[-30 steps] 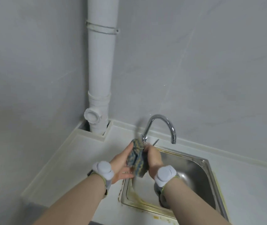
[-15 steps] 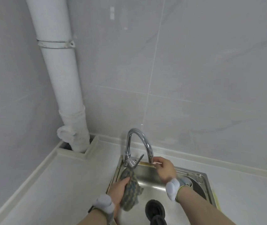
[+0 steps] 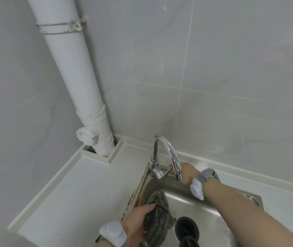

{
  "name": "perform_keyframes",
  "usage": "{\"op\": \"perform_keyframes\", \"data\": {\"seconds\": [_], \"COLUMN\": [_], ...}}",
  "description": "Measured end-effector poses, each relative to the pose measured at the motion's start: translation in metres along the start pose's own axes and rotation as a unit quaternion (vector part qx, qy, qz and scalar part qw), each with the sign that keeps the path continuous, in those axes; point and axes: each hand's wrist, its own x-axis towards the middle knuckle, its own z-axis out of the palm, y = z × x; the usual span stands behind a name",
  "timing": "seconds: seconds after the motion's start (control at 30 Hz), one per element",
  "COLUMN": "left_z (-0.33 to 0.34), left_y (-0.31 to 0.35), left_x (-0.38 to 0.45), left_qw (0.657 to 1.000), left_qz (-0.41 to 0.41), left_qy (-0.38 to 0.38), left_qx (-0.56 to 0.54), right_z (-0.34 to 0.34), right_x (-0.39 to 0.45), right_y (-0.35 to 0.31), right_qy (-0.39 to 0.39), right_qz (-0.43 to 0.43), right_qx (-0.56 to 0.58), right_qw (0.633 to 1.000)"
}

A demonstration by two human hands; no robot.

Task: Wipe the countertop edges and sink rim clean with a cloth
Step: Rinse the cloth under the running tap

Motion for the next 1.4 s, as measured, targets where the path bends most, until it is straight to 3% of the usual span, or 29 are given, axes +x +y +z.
{"op": "perform_keyframes", "data": {"seconds": [0.1, 0.2, 0.37, 0.6, 0.8, 1.0, 1.17, 1.3, 1.4], "left_z": [0.004, 0.028, 0.069, 0.096, 0.095, 0.097, 0.095, 0.092, 0.089], "left_y": [0.004, 0.016, 0.027, 0.032, 0.029, 0.025, 0.024, 0.022, 0.017], "left_x": [0.006, 0.005, 0.012, 0.027, 0.037, 0.029, 0.026, 0.031, 0.029], "left_qw": [0.999, 0.999, 0.999, 0.993, 0.981, 0.969, 0.918, 0.894, 0.893], "left_qz": [-0.031, -0.024, 0.034, 0.068, 0.11, 0.152, 0.162, 0.154, 0.141], "left_qy": [0.016, 0.035, 0.026, 0.035, 0.071, 0.079, 0.061, 0.136, 0.139], "left_qx": [0.011, 0.005, 0.014, 0.087, 0.144, 0.179, 0.356, 0.399, 0.405], "right_z": [0.005, 0.008, 0.02, 0.033, 0.049, 0.054, 0.057, 0.065, 0.066], "right_x": [-0.009, -0.023, -0.053, -0.069, -0.079, -0.086, -0.091, -0.089, -0.087], "right_y": [0.003, 0.018, 0.032, 0.028, 0.025, 0.013, -0.004, -0.012, -0.011], "right_qy": [-0.022, 0.006, 0.087, 0.038, -0.034, 0.043, 0.054, 0.096, 0.151], "right_qz": [0.001, -0.004, 0.058, 0.149, 0.15, 0.156, 0.187, 0.187, 0.218], "right_qx": [0.003, 0.168, 0.415, 0.606, 0.579, 0.555, 0.498, 0.433, 0.467], "right_qw": [1.0, 0.986, 0.904, 0.78, 0.801, 0.816, 0.845, 0.877, 0.844]}}
